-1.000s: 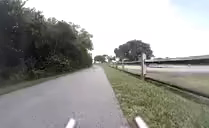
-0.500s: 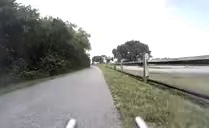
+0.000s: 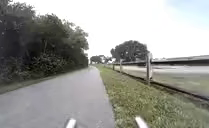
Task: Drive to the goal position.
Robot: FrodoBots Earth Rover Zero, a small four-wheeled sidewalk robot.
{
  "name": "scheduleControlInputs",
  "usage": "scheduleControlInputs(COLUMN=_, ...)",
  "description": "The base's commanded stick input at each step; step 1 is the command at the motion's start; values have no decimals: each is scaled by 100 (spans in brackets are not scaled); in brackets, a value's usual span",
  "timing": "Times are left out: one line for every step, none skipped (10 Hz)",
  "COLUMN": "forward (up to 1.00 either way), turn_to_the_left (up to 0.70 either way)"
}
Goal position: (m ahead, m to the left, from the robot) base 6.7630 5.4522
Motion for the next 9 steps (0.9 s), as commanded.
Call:
scheduleControlInputs(forward=70, turn_to_the_left=0)
scheduleControlInputs(forward=70, turn_to_the_left=0)
scheduleControlInputs(forward=70, turn_to_the_left=0)
scheduleControlInputs(forward=70, turn_to_the_left=0)
scheduleControlInputs(forward=70, turn_to_the_left=0)
scheduleControlInputs(forward=70, turn_to_the_left=5)
scheduleControlInputs(forward=70, turn_to_the_left=11)
scheduleControlInputs(forward=70, turn_to_the_left=14)
scheduleControlInputs(forward=70, turn_to_the_left=14)
